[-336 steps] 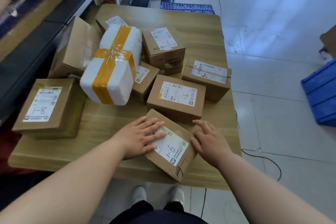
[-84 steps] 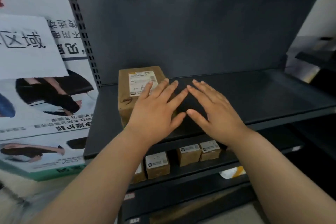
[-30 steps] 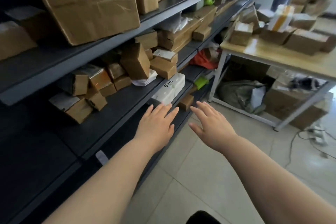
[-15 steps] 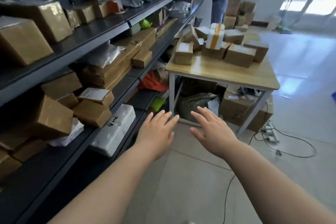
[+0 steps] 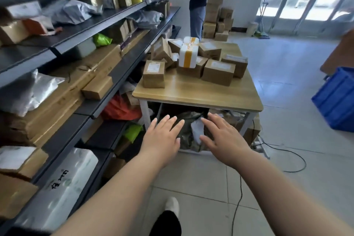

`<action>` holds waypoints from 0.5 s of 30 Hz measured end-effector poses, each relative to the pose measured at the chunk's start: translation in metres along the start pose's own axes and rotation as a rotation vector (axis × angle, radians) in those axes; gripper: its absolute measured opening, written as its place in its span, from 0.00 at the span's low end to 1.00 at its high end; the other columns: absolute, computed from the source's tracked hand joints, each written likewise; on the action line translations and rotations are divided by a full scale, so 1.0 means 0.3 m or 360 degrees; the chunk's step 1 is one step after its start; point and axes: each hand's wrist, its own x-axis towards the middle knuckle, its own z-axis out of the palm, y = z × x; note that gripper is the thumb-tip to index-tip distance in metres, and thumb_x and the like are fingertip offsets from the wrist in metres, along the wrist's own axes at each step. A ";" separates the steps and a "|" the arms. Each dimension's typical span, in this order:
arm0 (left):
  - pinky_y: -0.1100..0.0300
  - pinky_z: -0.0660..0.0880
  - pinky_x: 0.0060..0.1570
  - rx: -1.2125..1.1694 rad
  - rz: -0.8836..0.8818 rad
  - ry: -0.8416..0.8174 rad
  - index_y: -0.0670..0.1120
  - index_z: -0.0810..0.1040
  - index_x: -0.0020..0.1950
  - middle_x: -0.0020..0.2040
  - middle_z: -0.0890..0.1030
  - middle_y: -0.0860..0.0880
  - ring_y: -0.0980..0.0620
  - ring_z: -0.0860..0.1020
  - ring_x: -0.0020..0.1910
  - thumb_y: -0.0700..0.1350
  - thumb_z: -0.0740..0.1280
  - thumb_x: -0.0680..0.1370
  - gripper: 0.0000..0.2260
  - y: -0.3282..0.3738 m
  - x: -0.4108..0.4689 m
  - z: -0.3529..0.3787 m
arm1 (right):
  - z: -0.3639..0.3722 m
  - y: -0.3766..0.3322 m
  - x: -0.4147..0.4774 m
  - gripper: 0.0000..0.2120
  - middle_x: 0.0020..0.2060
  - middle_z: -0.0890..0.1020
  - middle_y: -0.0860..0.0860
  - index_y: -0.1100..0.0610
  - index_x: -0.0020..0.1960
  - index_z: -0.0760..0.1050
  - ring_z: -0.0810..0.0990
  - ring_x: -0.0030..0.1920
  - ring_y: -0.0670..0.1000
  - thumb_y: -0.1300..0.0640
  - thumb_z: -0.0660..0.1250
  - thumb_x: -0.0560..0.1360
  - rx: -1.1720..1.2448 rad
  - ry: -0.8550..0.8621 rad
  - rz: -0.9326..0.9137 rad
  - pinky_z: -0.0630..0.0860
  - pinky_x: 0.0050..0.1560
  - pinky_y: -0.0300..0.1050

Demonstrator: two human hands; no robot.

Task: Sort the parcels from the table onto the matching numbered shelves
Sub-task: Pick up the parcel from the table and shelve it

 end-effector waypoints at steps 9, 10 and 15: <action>0.49 0.46 0.76 -0.0043 0.0259 -0.0009 0.54 0.48 0.79 0.79 0.52 0.52 0.51 0.48 0.78 0.53 0.53 0.83 0.26 -0.026 0.636 0.003 | -0.129 0.251 0.426 0.28 0.78 0.49 0.49 0.48 0.78 0.50 0.45 0.78 0.49 0.42 0.52 0.81 -0.0022 0.0066 0.0289 0.47 0.75 0.46; 0.49 0.46 0.76 -0.0046 0.0290 -0.0014 0.55 0.48 0.79 0.79 0.52 0.52 0.51 0.48 0.78 0.52 0.53 0.83 0.26 -0.024 0.699 0.000 | -0.140 0.281 0.466 0.28 0.78 0.48 0.48 0.48 0.78 0.50 0.45 0.78 0.49 0.42 0.52 0.81 -0.0011 0.0081 0.0328 0.47 0.75 0.46; 0.49 0.45 0.76 -0.0007 0.0427 -0.0072 0.55 0.47 0.79 0.80 0.51 0.52 0.51 0.48 0.78 0.51 0.53 0.83 0.26 -0.003 0.947 0.013 | -0.142 0.398 0.616 0.29 0.78 0.46 0.47 0.47 0.78 0.49 0.43 0.78 0.48 0.42 0.52 0.81 0.0060 0.0085 0.0491 0.46 0.75 0.45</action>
